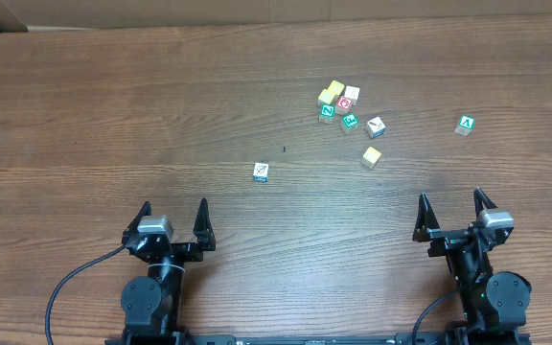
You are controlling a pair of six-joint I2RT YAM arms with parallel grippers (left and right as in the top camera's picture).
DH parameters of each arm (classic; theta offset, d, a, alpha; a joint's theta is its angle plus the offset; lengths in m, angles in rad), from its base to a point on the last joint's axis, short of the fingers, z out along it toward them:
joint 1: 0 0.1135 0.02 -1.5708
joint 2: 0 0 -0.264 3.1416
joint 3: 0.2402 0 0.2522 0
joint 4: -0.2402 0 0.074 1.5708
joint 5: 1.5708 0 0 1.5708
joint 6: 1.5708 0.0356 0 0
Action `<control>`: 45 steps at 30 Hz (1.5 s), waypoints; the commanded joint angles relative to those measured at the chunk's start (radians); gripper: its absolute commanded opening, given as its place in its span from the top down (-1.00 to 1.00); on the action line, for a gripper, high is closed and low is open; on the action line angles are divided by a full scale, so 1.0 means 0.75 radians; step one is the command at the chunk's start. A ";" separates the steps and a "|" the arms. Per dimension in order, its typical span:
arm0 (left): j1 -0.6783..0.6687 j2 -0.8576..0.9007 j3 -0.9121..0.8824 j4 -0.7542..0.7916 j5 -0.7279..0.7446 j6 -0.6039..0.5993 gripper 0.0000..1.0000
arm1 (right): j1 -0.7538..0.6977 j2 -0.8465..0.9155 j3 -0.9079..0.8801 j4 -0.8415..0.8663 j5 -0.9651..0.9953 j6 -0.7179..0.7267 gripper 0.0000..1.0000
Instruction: Flip 3 blocks
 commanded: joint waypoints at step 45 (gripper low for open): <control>0.007 -0.012 0.392 -0.329 0.357 -0.146 -0.99 | -0.002 -0.011 0.068 -0.051 -0.355 0.211 -1.00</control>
